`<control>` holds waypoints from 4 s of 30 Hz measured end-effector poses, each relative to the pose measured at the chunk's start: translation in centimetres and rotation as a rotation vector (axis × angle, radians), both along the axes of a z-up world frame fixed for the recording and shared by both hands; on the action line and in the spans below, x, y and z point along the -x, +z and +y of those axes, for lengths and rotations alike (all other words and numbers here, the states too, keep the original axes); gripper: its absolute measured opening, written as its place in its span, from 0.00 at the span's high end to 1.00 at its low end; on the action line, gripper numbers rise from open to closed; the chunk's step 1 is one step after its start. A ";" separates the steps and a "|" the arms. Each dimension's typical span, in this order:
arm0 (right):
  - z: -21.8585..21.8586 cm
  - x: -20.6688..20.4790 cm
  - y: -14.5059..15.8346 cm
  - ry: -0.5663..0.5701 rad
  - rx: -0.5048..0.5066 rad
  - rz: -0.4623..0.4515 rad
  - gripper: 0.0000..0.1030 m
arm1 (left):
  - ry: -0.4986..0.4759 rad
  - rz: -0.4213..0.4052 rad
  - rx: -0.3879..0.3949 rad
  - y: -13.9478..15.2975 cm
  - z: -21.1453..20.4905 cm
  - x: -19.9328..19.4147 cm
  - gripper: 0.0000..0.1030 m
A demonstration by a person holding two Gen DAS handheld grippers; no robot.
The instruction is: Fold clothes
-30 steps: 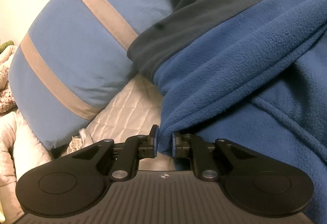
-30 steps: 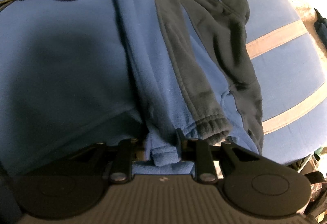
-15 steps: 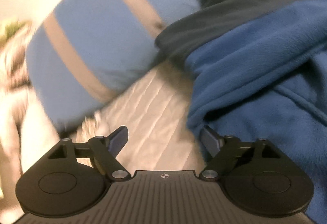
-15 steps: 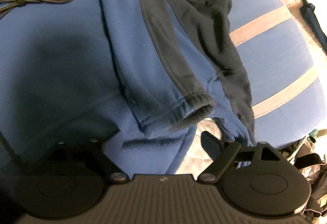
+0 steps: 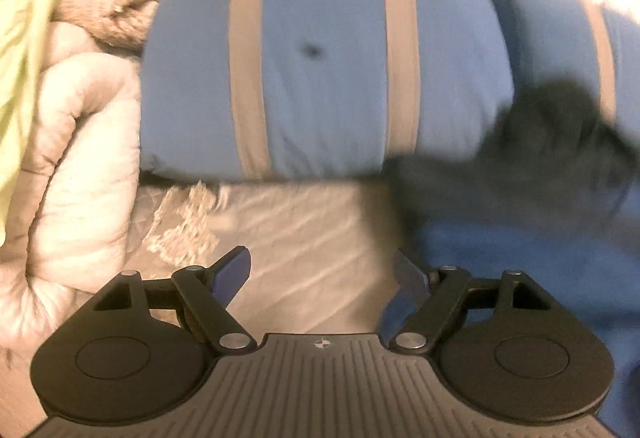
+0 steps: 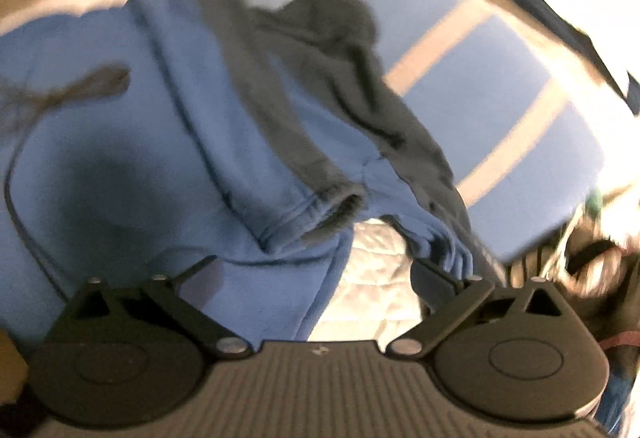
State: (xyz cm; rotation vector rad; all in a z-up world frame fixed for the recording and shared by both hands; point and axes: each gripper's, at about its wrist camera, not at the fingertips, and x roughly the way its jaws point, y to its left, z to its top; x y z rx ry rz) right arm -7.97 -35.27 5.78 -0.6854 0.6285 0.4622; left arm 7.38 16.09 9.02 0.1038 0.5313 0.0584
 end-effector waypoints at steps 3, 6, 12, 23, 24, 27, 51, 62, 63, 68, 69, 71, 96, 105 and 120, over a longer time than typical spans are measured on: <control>-2.9 -0.7 1.9 -0.103 -0.138 0.044 0.00 | -0.017 -0.066 0.131 2.3 -1.5 1.0 0.22; -6.3 -1.4 3.2 -0.210 -0.253 0.071 0.00 | -0.059 -0.093 0.224 3.6 -3.7 1.2 0.22; -14.8 -1.7 6.2 -0.414 -0.375 0.030 0.00 | -0.192 -0.149 0.287 5.2 -9.2 1.8 0.22; -30.8 -0.9 6.5 -0.756 -0.575 0.046 0.00 | -0.291 -0.097 0.391 4.4 -14.3 0.2 0.21; -32.0 -0.7 5.6 -0.788 -0.624 0.063 0.00 | -0.297 -0.090 0.392 4.2 -14.6 0.0 0.21; -35.0 -0.6 2.3 -0.873 -0.757 0.107 0.01 | -0.320 -0.078 0.385 3.3 -15.7 -0.3 0.21; -39.1 -7.3 -7.3 -1.222 -1.164 0.045 0.55 | -0.373 -0.027 0.368 -0.2 -17.7 -2.9 0.21; -35.1 -10.2 -2.6 -1.060 -0.913 -0.120 0.94 | -0.353 -0.010 0.392 -0.9 -17.3 -3.8 0.21; -34.1 -10.7 -1.4 -1.018 -0.879 -0.148 0.94 | -0.353 -0.010 0.395 -0.9 -17.3 -3.8 0.21; -24.4 -13.1 4.8 -0.705 -0.671 -0.244 0.96 | -0.348 -0.026 0.395 -0.6 -16.9 -3.4 0.21; -22.0 -13.4 5.8 -0.633 -0.629 -0.258 0.96 | -0.346 -0.028 0.400 -0.6 -16.8 -3.4 0.21; -16.7 -13.3 6.7 -0.485 -0.566 -0.260 0.96 | -0.341 -0.031 0.411 -0.6 -16.5 -3.3 0.21; 12.1 -3.1 -7.1 0.397 0.251 -0.092 0.28 | -0.439 0.389 0.738 -4.6 -18.0 -3.6 0.21; 13.3 -7.8 -9.1 0.412 0.337 -0.023 0.71 | -0.439 0.562 0.859 -7.3 -19.0 -3.7 0.21; 13.1 -9.6 -5.4 0.196 0.148 -0.142 0.79 | -0.573 0.584 1.118 -7.0 -19.2 -3.9 0.21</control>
